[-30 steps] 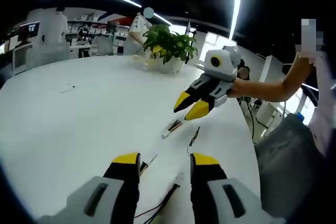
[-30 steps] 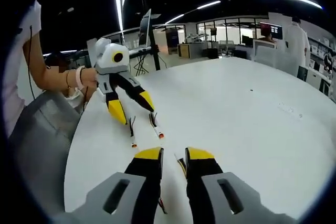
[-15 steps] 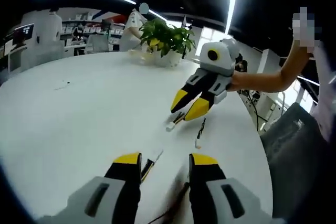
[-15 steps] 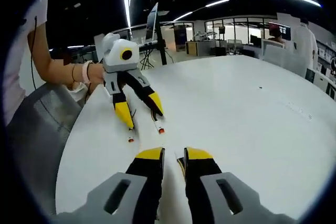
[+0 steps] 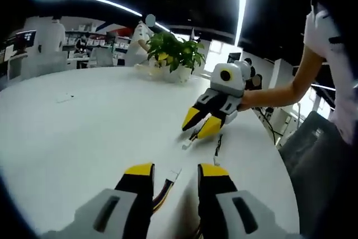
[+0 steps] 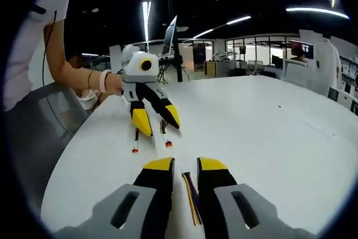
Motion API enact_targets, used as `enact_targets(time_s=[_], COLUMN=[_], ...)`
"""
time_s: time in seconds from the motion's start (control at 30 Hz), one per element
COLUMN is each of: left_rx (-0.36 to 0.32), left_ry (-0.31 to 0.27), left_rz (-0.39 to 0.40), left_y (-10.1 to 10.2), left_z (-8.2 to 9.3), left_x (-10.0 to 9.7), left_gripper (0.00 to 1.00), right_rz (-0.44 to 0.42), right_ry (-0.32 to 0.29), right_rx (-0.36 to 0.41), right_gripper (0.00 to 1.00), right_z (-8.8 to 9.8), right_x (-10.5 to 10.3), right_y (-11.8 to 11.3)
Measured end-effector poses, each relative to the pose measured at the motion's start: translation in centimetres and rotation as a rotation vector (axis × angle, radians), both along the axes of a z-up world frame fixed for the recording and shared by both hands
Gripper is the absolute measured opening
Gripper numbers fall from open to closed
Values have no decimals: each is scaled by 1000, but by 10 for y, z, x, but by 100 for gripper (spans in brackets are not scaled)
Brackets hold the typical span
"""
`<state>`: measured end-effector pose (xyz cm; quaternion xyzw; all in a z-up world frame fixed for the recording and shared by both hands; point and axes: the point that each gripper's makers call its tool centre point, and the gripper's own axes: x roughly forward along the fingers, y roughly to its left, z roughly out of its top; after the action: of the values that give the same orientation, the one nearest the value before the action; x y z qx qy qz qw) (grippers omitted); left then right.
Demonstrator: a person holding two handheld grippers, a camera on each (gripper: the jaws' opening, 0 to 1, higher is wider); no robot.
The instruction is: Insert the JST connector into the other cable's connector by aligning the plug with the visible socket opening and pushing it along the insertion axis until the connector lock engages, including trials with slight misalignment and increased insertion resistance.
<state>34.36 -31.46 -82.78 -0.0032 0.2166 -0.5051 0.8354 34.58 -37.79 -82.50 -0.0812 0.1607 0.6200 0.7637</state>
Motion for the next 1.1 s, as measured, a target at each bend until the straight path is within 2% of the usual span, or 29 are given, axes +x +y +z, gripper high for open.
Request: enact_targets(time_s=[0.13,0.3,0.53,0.6,0.63,0.73,0.87,0.97,1.1], left_rx=[14,-5,-30,-25,-37,-41,-42,-68,-59], left_ry=[7,4,-46,-36,-58,-61,-88,-107,-134], left_rz=[0,7,6,25,29,26,21,21,10], left_y=[4,2,-4,-2,-2,0,3,4,4], left_z=[-10,-10,-8,-10,-8,-9,-11,-9,-9], left_x=[1,-1,-6,-4,-3,-3,-2,-1,0], left_gripper=[25,23,19,18,18,17,12,11,7], right_rz=[13,14,13,7,6,-2,0,-6,-12], right_ry=[9,13,14,31,28,29,24,43,47], right_rx=[-13,-3,12,13,18,19,19,33,44], right_gripper=[11,9,8,9,9,8,7,5,5], right_z=[-8,-10,-13,-16,-16,-18,-20,-20,-18], right_x=[-1,-3,-4,-4,-4,-5,-4,-5,-4], right_y=[0,1,2,1,1,1,0,0,-1])
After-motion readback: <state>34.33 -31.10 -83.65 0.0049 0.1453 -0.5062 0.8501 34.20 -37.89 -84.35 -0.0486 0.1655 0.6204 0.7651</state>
